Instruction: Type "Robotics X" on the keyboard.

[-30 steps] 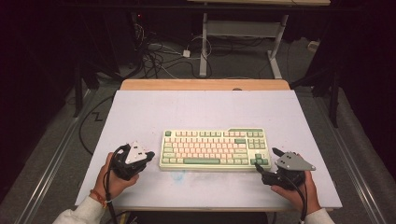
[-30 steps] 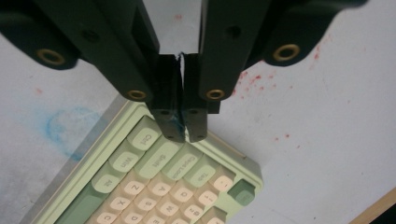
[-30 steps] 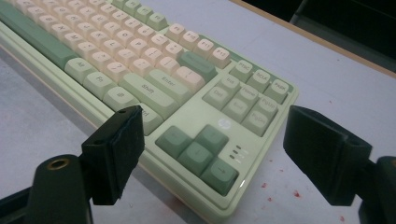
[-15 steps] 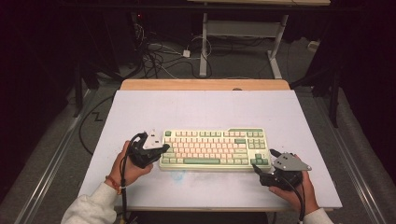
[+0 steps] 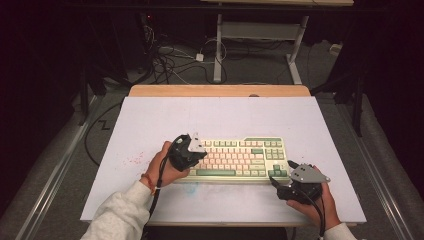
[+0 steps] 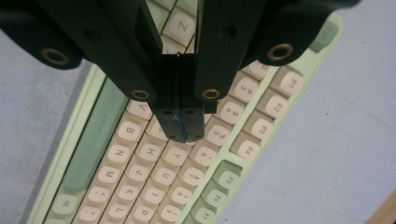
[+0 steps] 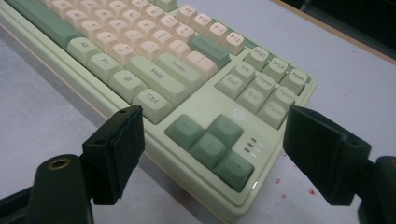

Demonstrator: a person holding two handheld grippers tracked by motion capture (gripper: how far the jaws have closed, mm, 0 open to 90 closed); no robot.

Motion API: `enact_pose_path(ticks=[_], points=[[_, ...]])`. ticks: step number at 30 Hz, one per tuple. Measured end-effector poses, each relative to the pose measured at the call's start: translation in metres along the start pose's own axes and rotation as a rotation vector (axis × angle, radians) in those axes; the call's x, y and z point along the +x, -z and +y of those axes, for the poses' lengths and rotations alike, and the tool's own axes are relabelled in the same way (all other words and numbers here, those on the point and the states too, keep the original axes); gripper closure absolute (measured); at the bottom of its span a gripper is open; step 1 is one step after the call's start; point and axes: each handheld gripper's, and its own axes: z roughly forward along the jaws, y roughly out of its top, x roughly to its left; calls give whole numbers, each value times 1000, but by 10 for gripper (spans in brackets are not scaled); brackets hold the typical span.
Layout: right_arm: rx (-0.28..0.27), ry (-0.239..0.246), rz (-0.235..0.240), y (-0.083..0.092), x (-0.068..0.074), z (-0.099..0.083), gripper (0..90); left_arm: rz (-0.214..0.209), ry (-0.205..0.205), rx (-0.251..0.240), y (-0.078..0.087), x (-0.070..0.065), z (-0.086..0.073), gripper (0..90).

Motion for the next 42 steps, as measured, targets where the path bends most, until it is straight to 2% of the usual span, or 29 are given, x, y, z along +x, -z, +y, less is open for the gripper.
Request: enact_pose_path(ticks=[3, 10, 20, 23, 26, 34, 42], points=[[5, 3, 6, -1, 0, -1, 211, -17, -2, 20, -11, 2, 6, 874], [12, 4, 10, -2, 0, -1, 212, -27, -1, 61, -26, 7, 13, 874], [23, 13, 16, -4, 2, -1, 214, -18, -14, 70, -31, 6, 17, 866], [30, 16, 18, -5, 2, -2, 214, -33, -26, 87, -35, 4, 18, 873], [30, 12, 22, -4, 2, -2, 217, -15, -36, 91, -34, 3, 19, 872], [33, 11, 19, -4, 2, -2, 218, 8, -11, 8, -17, 6, 16, 848], [32, 11, 17, -4, 2, -2, 218, 38, -14, -91, 8, 2, 5, 792]])
